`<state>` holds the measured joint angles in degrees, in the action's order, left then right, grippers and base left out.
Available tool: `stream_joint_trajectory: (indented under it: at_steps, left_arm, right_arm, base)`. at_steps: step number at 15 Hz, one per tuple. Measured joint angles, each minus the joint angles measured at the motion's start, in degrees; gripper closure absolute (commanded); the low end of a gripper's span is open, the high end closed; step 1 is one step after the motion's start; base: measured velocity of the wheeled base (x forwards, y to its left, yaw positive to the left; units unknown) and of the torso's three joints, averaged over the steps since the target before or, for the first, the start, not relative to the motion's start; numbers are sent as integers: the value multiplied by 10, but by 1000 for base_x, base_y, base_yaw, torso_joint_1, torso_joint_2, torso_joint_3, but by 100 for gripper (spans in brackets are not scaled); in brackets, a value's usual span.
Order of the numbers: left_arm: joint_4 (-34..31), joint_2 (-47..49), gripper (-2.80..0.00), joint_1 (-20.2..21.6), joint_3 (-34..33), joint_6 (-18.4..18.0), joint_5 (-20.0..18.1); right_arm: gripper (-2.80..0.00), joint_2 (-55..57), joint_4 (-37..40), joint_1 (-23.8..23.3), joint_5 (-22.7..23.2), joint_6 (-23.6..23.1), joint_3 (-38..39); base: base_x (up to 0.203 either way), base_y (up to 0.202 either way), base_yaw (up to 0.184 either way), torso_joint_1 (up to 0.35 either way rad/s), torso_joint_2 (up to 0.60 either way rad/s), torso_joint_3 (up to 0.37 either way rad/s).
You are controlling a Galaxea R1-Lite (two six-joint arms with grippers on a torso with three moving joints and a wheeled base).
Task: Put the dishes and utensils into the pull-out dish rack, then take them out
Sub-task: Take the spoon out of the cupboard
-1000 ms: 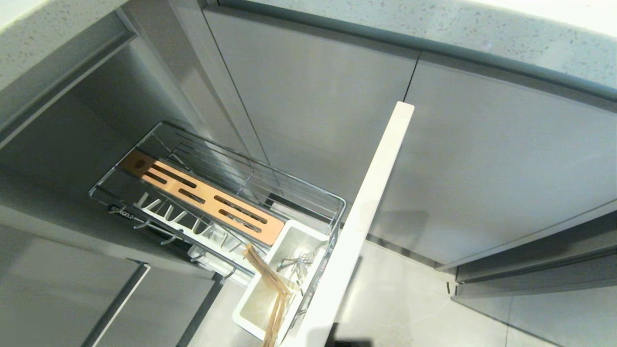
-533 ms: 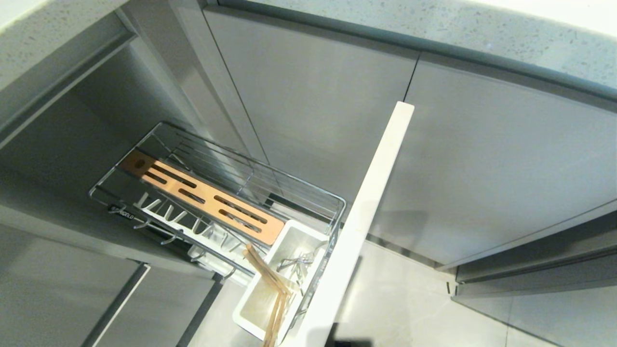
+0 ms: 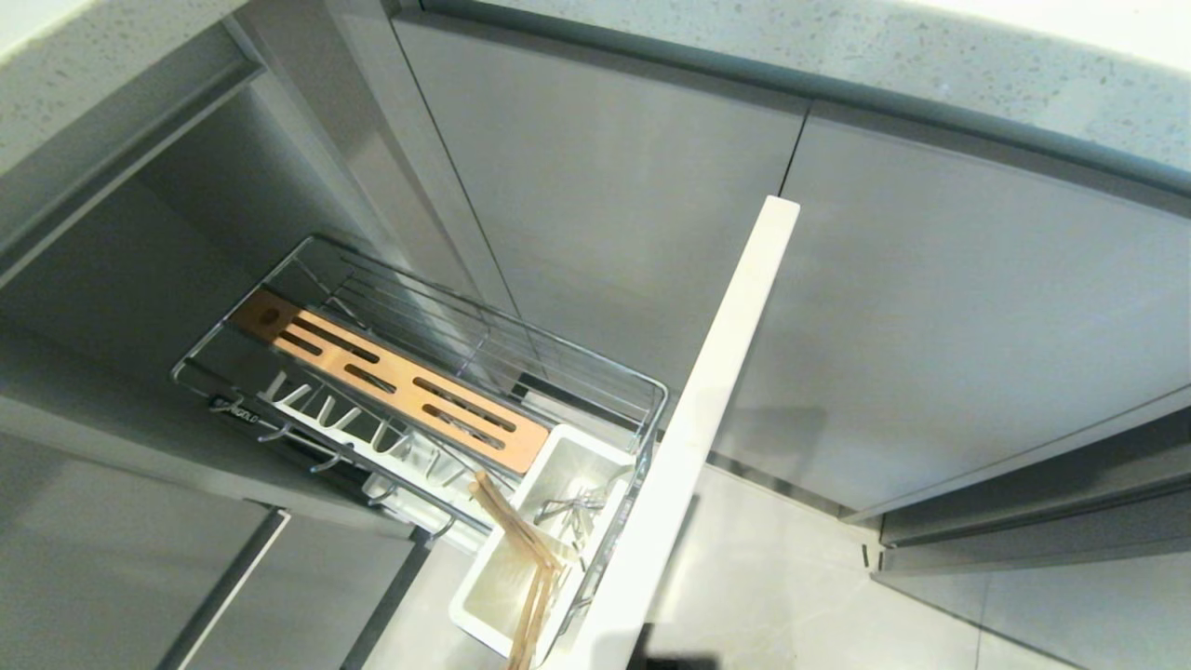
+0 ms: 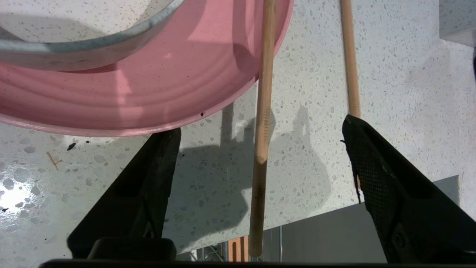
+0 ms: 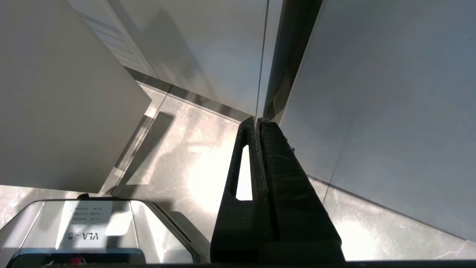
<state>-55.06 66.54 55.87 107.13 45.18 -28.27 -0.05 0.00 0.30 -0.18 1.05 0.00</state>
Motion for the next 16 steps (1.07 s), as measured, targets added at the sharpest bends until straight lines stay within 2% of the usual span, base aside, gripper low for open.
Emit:
stream_joint_trajectory:
  at_steps: [6,10,16]
  left_arm:
    - [20,-1,-280,0,1,12,1]
    - [49,-2,-280,0,5,24,24]
    - [59,-6,-280,0,7,31,27]
  right_arm:
    - [0,0,0,0,0,0,0]
    - [0,0,0,0,0,0,0]
    - [0,0,0,0,0,0,0]
  base:
    - [0,0,0,0,0,0]
    - [0,0,0,0,0,0]
    - [0,0,0,0,0,0]
